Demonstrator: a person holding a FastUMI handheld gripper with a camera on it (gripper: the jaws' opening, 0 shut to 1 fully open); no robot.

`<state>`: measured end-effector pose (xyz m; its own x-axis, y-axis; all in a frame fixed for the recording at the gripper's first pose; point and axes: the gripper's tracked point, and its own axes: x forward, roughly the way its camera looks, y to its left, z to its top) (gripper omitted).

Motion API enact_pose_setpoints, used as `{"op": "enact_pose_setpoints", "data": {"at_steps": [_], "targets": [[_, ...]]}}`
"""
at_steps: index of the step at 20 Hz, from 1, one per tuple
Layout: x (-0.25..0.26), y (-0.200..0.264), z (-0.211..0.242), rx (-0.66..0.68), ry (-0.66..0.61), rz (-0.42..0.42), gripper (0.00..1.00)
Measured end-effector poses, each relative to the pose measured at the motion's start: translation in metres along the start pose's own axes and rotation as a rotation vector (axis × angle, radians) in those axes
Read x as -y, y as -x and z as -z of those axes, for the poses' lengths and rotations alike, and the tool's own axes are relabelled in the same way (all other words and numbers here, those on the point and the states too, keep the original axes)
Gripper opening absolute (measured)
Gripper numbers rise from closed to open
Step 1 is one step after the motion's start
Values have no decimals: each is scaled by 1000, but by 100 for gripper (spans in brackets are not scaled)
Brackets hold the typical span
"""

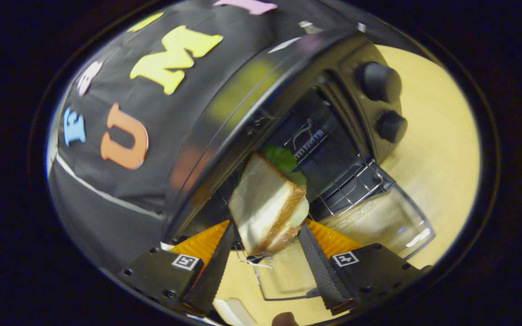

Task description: Open the toaster oven, put the food inside, and close the toaster oven door.

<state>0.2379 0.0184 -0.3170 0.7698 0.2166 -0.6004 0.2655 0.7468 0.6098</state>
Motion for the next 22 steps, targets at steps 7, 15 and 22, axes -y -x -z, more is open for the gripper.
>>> {"op": "enact_pose_setpoints", "data": {"at_steps": [7, 15, 22], "targets": [[-12, 54, 9, -11, 234, 42, 93], [-24, 145, 42, 42, 601, 47, 98], [1, 165, 88, -27, 654, 84, 98]]}}
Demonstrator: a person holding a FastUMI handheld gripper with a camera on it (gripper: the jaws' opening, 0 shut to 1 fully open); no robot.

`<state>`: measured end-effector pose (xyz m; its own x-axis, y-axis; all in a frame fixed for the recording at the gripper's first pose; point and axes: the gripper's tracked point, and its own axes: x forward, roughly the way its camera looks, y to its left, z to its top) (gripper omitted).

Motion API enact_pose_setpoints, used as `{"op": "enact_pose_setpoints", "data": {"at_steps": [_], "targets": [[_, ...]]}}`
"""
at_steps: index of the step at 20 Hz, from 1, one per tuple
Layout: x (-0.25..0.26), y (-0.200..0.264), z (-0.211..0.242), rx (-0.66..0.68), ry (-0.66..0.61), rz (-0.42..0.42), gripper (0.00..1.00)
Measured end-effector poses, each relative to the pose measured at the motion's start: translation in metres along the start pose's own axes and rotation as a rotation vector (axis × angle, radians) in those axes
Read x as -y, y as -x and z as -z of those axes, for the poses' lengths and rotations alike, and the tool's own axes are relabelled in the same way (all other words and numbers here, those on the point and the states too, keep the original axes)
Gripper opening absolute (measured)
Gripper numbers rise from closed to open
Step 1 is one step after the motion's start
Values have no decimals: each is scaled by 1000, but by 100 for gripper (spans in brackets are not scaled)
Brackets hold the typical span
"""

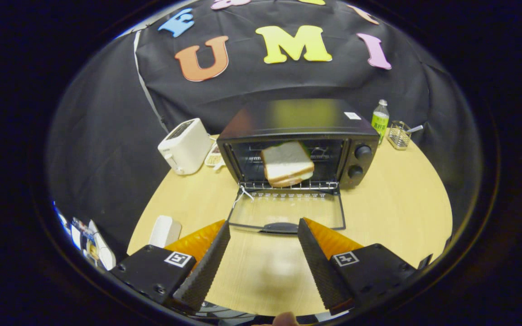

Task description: Open the toaster oven, put the food inside, and close the toaster oven door.

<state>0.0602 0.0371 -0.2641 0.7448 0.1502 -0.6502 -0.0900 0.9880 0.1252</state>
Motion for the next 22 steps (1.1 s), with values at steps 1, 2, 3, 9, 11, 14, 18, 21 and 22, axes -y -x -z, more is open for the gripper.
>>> {"op": "enact_pose_setpoints", "data": {"at_steps": [1, 2, 3, 9, 11, 14, 18, 21, 22], "targets": [[2, -5, 6, -13, 3, 5, 98], [4, -9, 12, -25, 3, 12, 98], [5, -12, 18, -35, -1, 17, 98], [28, -46, 46, -81, -6, 58, 98], [34, -60, 55, -98, -36, 66, 98], [43, -79, 71, -136, -75, 81, 98], [42, -99, 82, -158, -81, 91, 98], [42, -112, 83, -151, -61, 115, 98], [43, -117, 84, -149, -61, 125, 98]]}}
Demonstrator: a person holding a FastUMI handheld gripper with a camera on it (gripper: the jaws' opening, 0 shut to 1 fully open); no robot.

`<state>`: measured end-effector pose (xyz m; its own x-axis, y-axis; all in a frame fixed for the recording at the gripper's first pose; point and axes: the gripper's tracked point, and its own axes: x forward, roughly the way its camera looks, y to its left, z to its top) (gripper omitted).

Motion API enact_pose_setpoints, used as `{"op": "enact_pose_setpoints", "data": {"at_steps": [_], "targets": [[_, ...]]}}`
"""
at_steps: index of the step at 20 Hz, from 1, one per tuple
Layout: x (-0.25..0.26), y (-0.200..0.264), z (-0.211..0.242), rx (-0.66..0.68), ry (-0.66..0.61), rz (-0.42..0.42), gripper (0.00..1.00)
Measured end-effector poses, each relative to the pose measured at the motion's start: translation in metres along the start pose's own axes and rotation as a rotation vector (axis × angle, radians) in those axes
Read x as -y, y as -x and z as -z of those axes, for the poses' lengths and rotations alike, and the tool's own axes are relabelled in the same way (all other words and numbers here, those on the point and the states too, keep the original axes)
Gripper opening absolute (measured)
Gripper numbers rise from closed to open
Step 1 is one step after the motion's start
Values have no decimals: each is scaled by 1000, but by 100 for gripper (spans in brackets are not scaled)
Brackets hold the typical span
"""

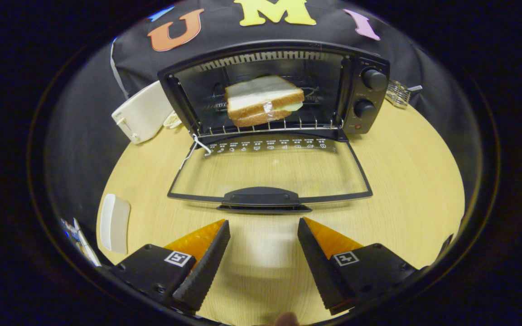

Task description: Open the toaster oven, put the food inside, and close the toaster oven door.

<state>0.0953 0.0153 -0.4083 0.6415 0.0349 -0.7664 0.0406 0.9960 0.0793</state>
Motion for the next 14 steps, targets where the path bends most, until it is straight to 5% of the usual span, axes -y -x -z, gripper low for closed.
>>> {"op": "enact_pose_setpoints", "data": {"at_steps": [6, 14], "targets": [[4, -19, 2, -5, -25, 48, 98], [-1, 22, -23, 83, -59, 53, 98]]}}
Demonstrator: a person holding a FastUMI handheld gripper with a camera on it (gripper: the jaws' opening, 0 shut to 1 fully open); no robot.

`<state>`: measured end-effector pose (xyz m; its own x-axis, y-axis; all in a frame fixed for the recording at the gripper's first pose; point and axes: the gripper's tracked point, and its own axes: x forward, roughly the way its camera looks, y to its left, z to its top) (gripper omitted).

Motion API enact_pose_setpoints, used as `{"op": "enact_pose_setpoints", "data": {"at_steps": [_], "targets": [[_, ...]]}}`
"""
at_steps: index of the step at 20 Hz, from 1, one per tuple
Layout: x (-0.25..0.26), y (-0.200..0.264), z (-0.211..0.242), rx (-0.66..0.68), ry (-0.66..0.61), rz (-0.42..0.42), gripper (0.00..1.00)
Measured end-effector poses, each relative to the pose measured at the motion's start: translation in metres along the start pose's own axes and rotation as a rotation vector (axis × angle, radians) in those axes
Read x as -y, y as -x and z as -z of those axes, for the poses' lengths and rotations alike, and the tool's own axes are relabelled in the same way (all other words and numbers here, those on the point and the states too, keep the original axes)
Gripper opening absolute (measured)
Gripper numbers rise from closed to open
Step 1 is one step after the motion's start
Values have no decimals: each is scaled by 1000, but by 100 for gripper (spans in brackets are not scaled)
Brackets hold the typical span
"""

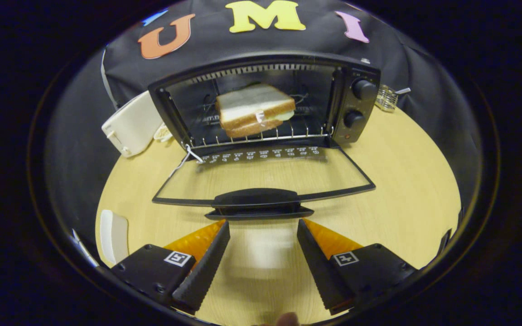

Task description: Open the toaster oven, put the food inside, and close the toaster oven door.

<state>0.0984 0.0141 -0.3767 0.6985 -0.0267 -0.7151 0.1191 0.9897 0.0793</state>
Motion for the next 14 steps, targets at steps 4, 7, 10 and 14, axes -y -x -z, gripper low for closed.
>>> {"op": "enact_pose_setpoints", "data": {"at_steps": [4, 7, 10, 14], "targets": [[-7, 32, -43, 111, 22, -11, 98], [-19, 57, -92, 250, 87, -18, 98], [-33, 109, -130, 389, 112, -39, 98], [-54, 186, -177, 519, 114, -71, 98]]}}
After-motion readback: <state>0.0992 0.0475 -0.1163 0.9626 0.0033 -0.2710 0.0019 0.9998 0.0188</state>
